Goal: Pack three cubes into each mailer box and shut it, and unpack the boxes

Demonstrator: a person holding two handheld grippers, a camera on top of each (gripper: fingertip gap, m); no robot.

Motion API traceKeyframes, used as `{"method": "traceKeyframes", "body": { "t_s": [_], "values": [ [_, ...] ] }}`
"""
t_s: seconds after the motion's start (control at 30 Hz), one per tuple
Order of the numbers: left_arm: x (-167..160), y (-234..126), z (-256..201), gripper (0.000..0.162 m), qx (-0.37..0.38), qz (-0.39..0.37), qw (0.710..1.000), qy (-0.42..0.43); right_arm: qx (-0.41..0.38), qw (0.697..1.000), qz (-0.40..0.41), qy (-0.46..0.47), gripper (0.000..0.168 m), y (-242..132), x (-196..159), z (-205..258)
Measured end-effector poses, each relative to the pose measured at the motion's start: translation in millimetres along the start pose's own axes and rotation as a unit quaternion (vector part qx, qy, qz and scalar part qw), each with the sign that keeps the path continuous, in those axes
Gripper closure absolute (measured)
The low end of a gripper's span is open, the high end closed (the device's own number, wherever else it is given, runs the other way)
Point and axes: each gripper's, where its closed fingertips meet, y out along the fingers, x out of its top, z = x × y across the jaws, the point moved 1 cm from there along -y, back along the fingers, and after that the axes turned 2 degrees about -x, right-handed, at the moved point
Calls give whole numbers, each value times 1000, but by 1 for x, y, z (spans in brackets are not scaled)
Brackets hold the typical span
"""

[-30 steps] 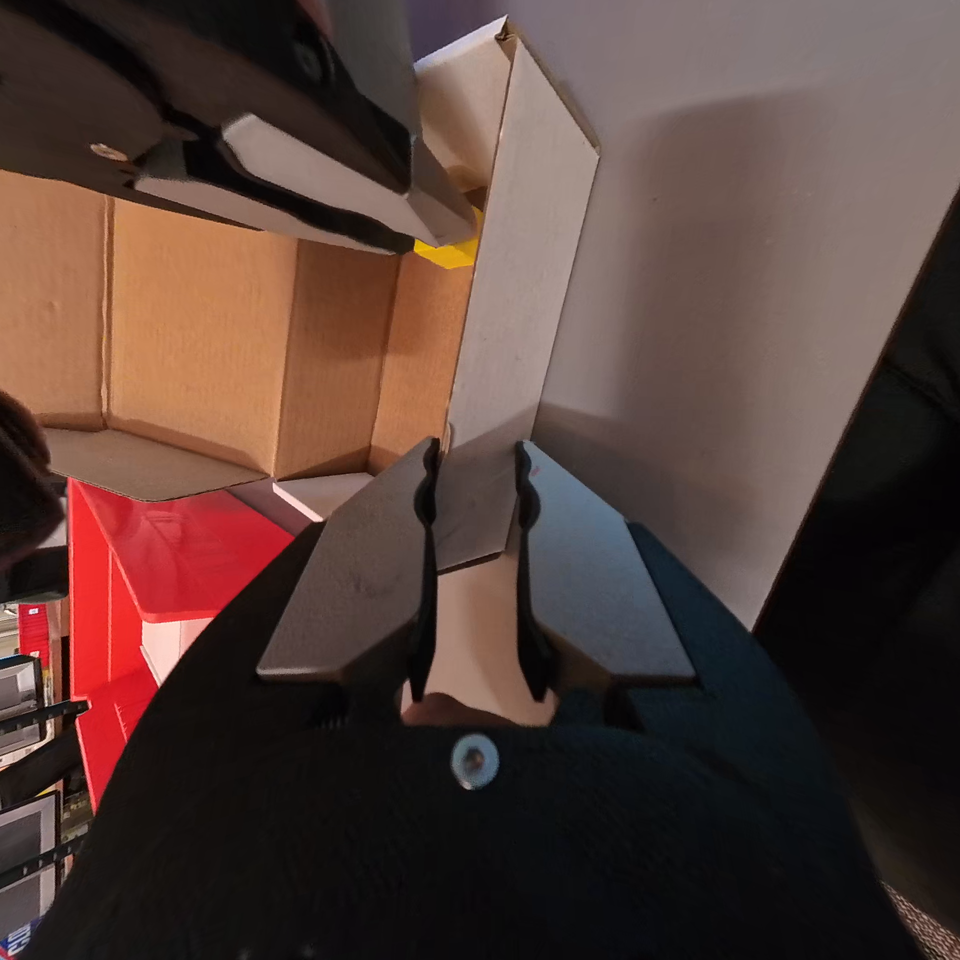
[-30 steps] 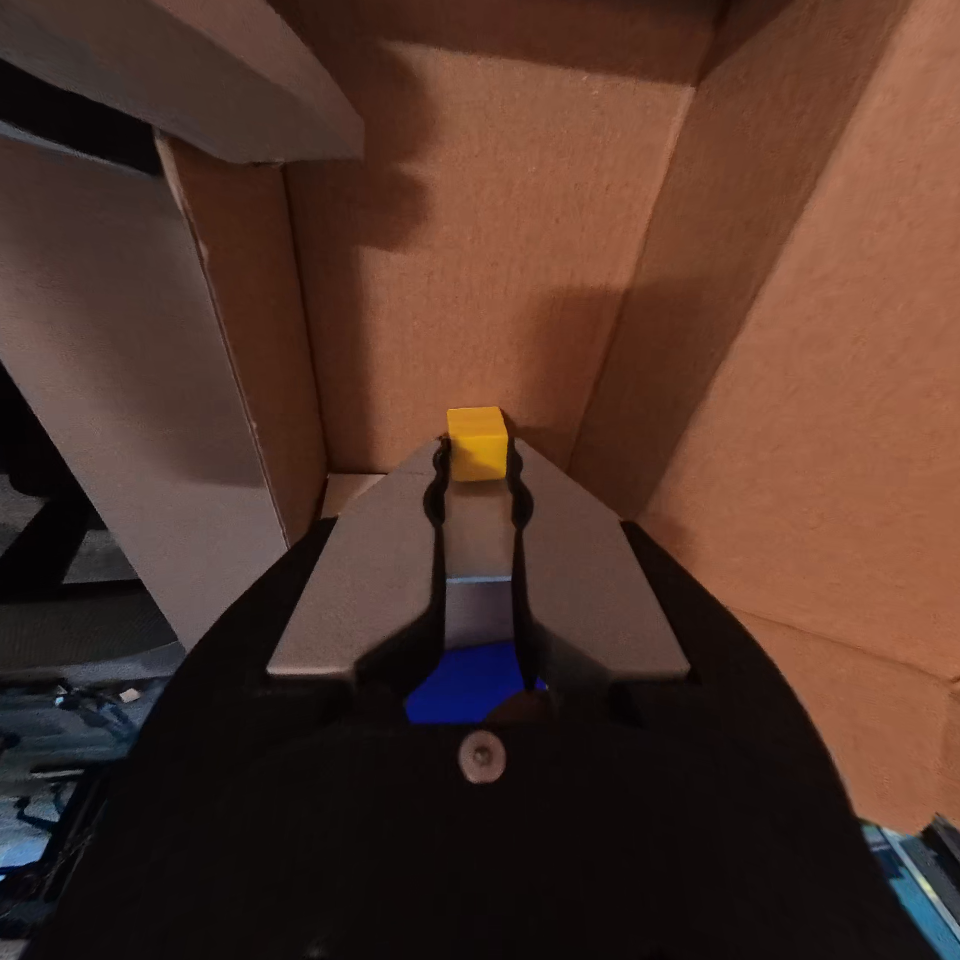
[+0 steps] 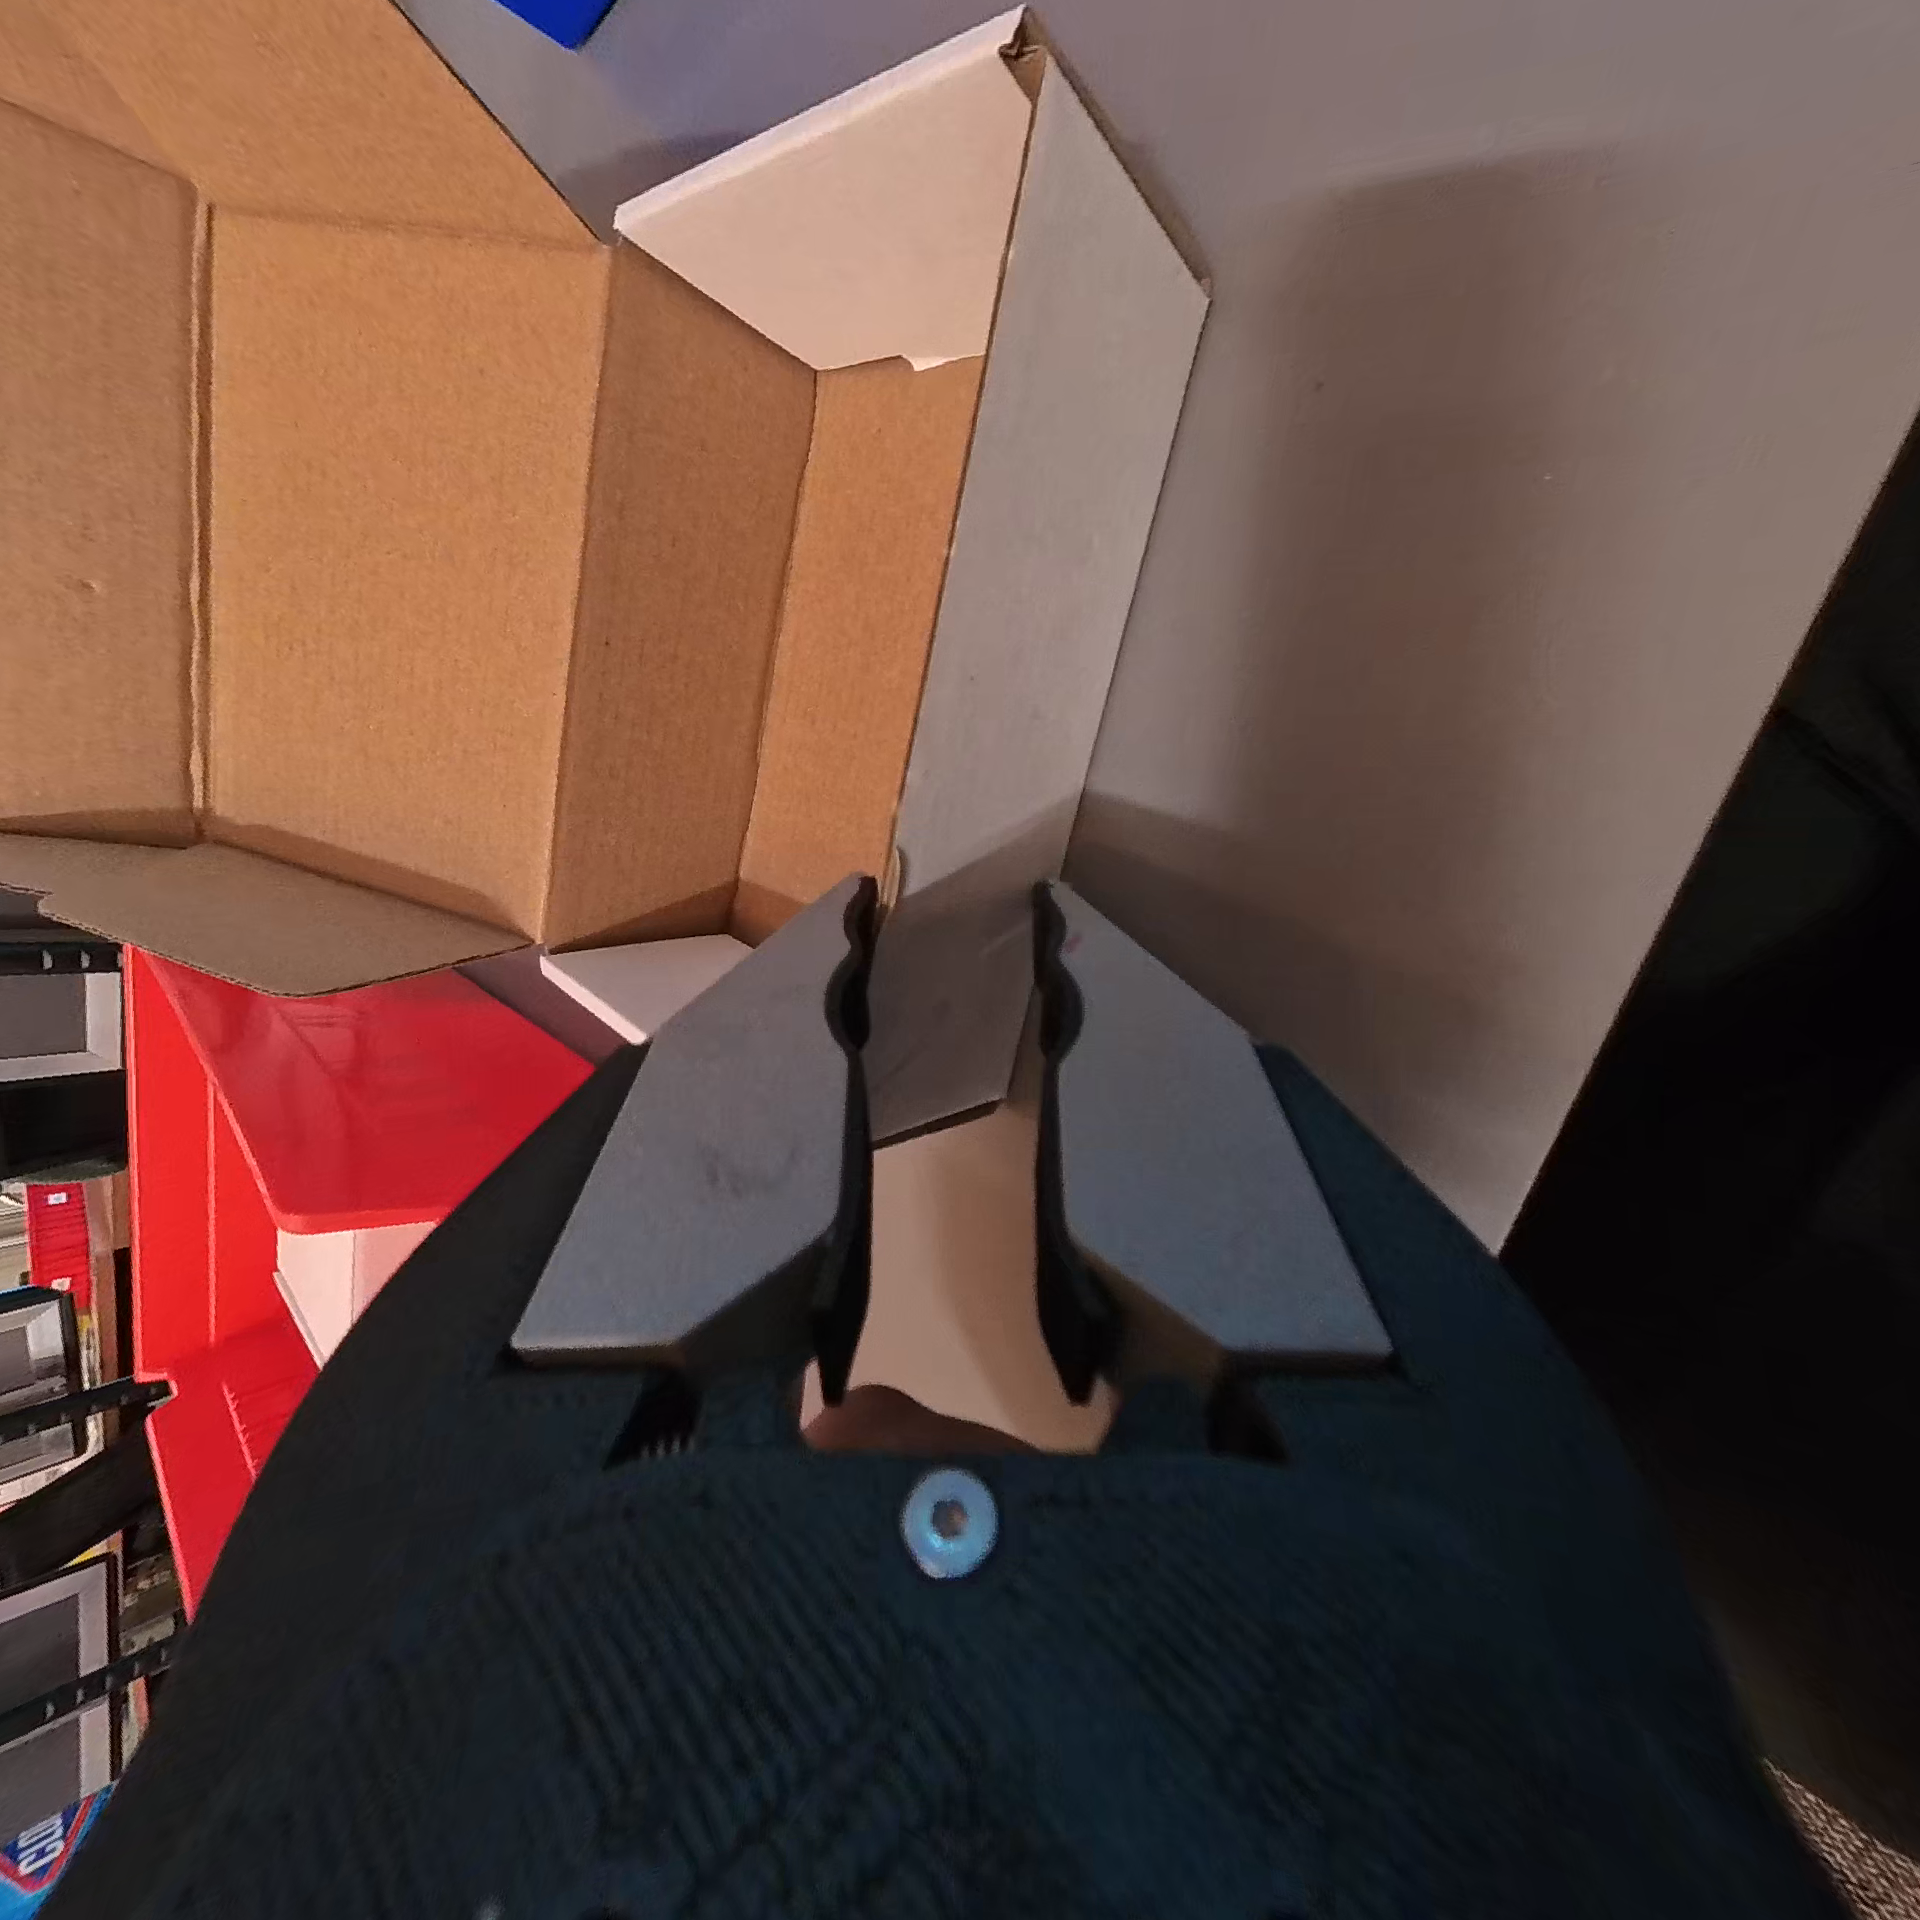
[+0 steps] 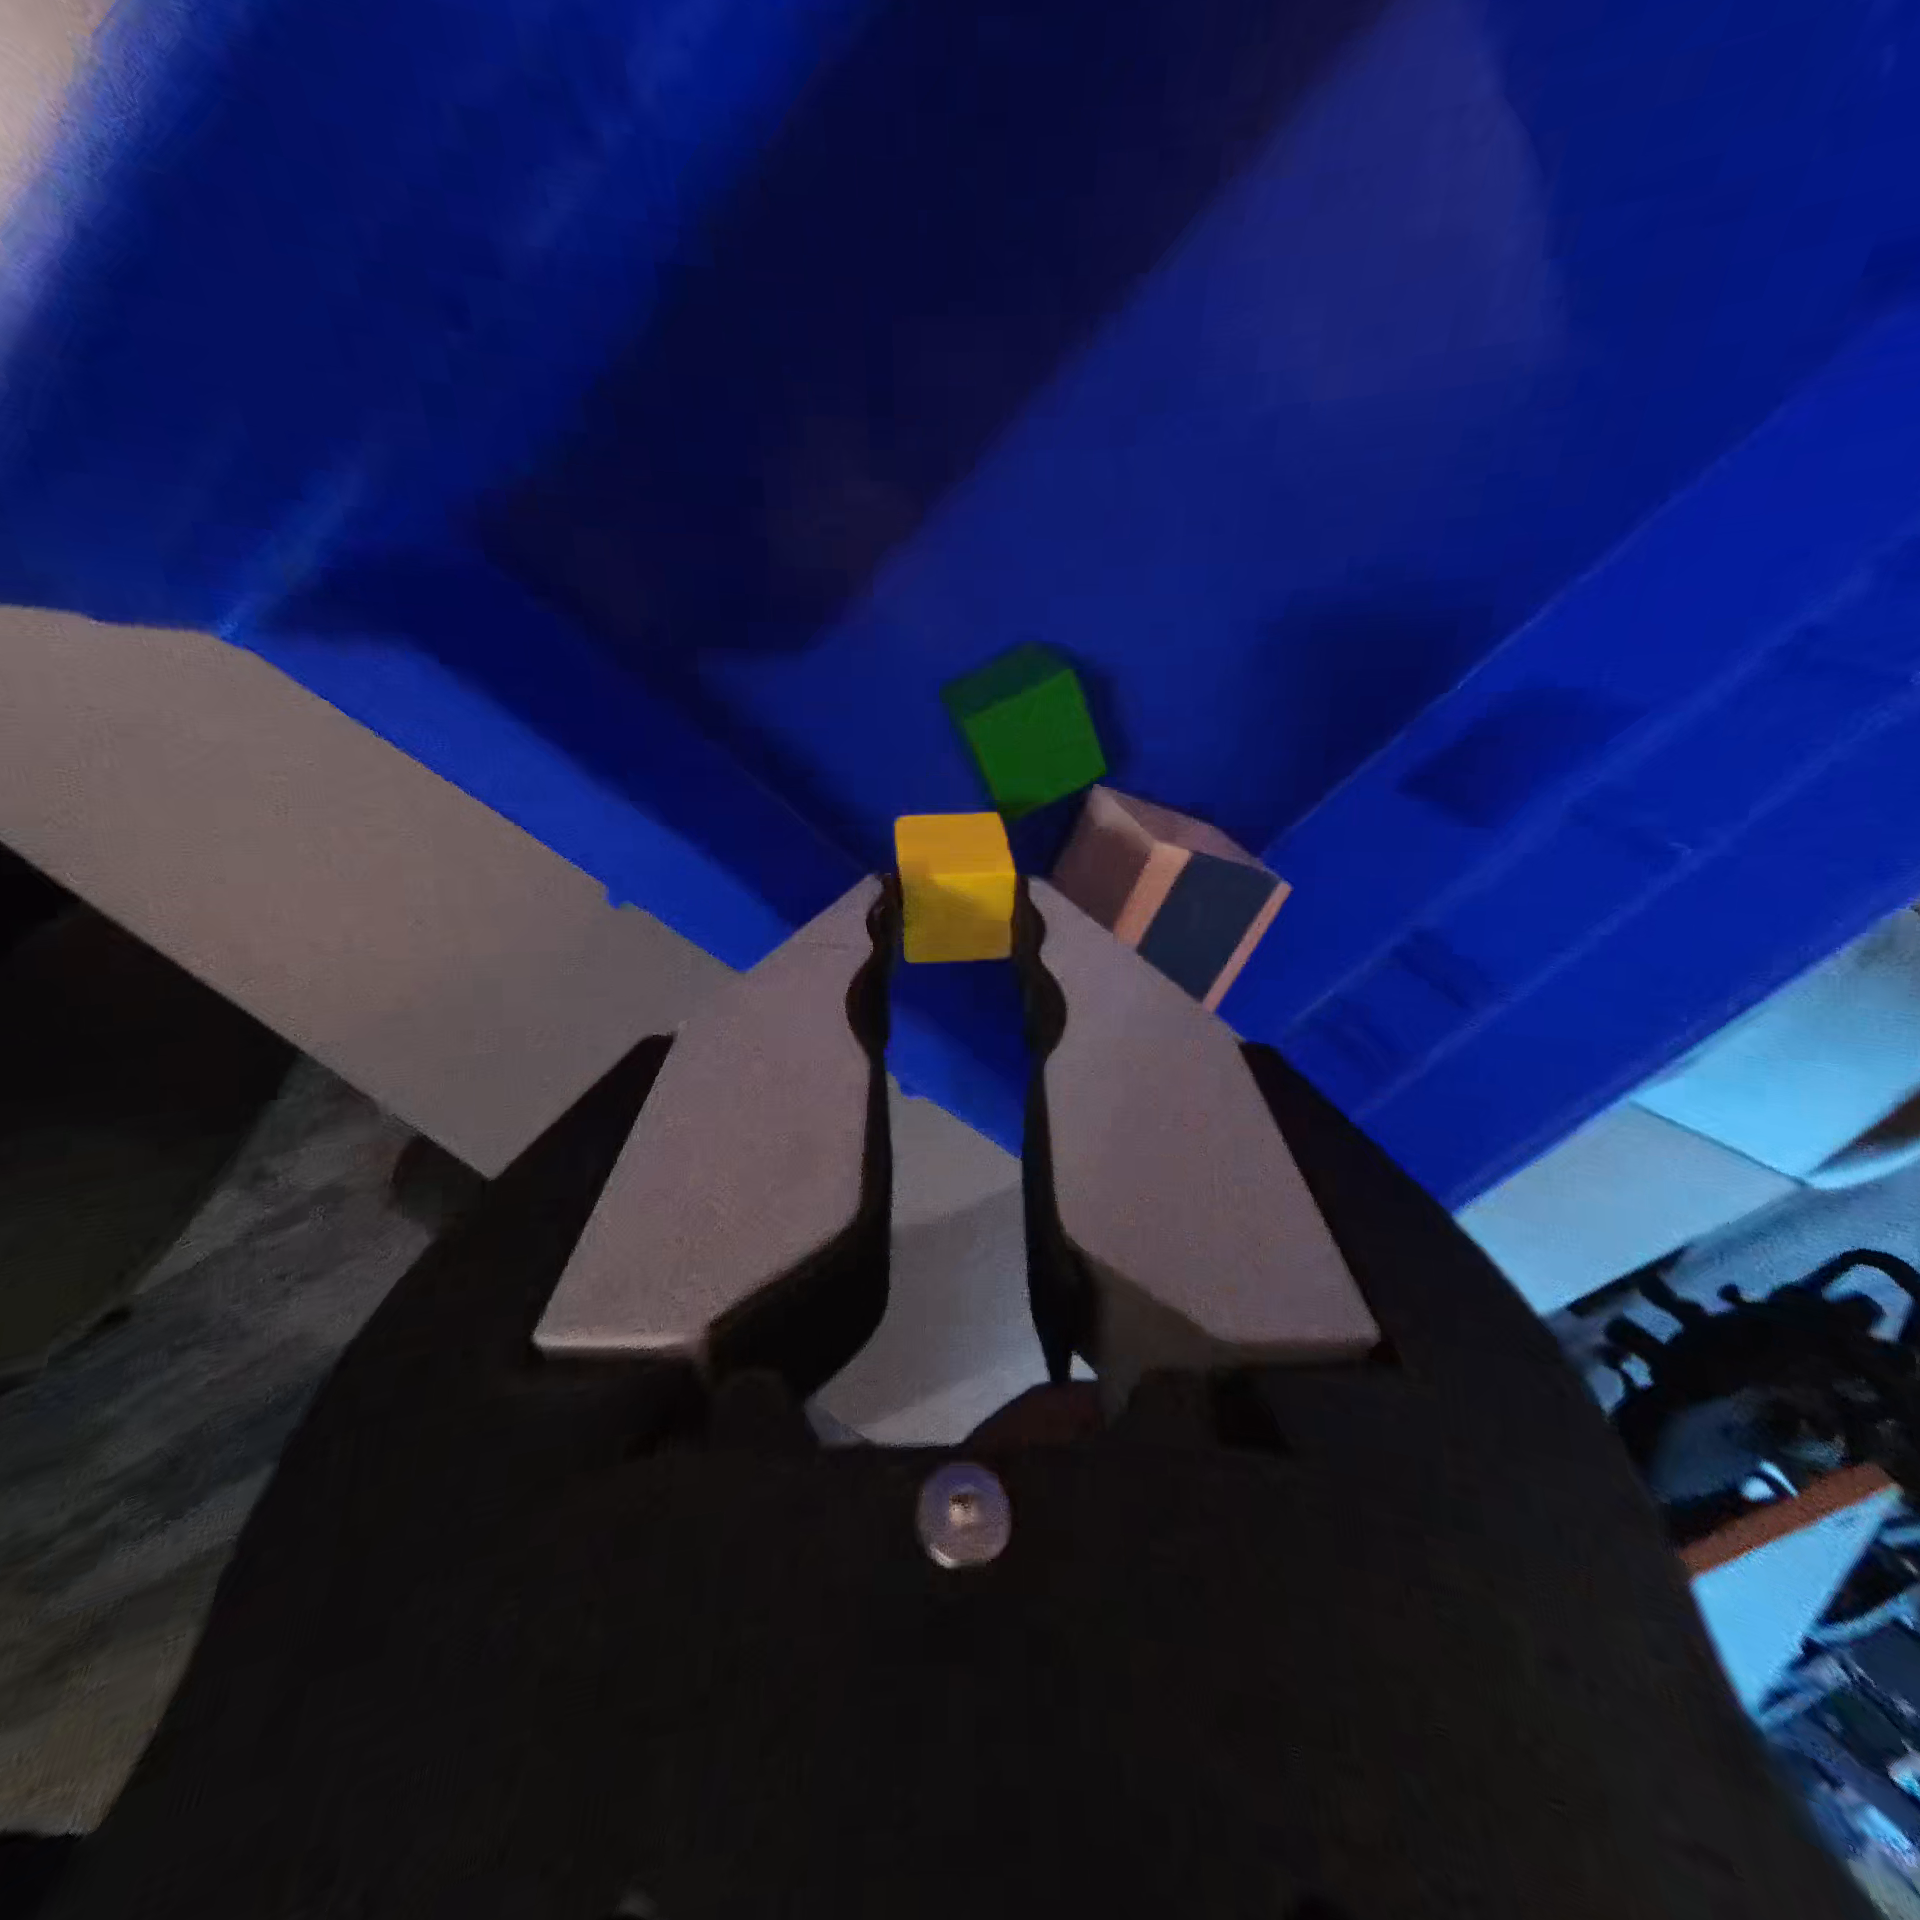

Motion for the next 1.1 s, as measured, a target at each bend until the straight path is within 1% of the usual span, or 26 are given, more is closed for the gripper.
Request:
{"method": "traceKeyframes", "body": {
  "t_s": [0.03,0.07,0.13,0.27,0.33,0.4,0.43,0.5,0.57,0.63,0.67,0.7,0.73,0.77,0.83,0.87,0.93,0.97,1.0,1.07,1.1],
  "values": [
    [0,0,0,135,-1,0,1000,0,-14,1000,23,-2,149,6,-7,-4],
    [0,0,0,135,-1,-1,1000,-1,-29,999,45,-1,149,10,-14,-9],
    [0,0,0,135,-2,-1,1000,-1,-22,998,61,6,145,13,-19,-9],
    [0,-1,0,135,-4,-3,1000,-2,-7,1000,18,20,138,4,-3,-11],
    [0,-1,0,135,-4,-5,1000,-2,-42,999,6,34,139,1,2,-29],
    [0,-1,0,135,-4,-5,1000,-2,-95,994,-6,60,142,3,8,-54],
    [0,-1,0,135,-4,-5,1000,-1,-107,992,-4,71,146,7,9,-61],
    [0,-1,0,135,-4,-4,1000,-1,-115,990,30,76,151,21,1,-66],
    [0,-1,0,135,-2,-3,1000,0,-97,989,86,72,156,33,-15,-60],
    [0,-1,0,135,-2,-3,1000,0,-59,990,112,62,161,34,-19,-45],
    [0,-1,0,135,-3,-3,1000,0,-62,988,131,59,163,32,-21,-45],
    [0,-1,0,135,-4,-4,1000,0,-82,985,139,56,166,28,-20,-50],
    [0,-1,0,135,-4,-4,1000,-1,-97,985,128,58,168,25,-12,-54],
    [0,-1,0,135,-4,-4,1000,0,-89,989,101,63,167,23,1,-51],
    [0,-1,0,135,-5,-4,1000,0,-49,996,47,64,164,21,26,-38],
    [0,-1,0,136,-5,-4,1000,0,-40,996,50,64,165,22,29,-34],
    [0,-1,0,135,-5,-4,1000,-1,-2,992,113,64,168,29,14,-19],
    [0,-1,-1,135,-5,-4,1000,-1,-3,990,131,54,168,29,9,-16],
    [-1,-1,-1,134,-6,-4,1000,-1,-5,991,125,47,168,27,12,-15],
    [0,-1,-2,131,-10,-5,1000,2,6,995,72,63,167,15,30,-10],
    [0,-2,-3,129,-12,-7,1000,3,-9,996,36,80,164,6,41,-15]
  ]
}}
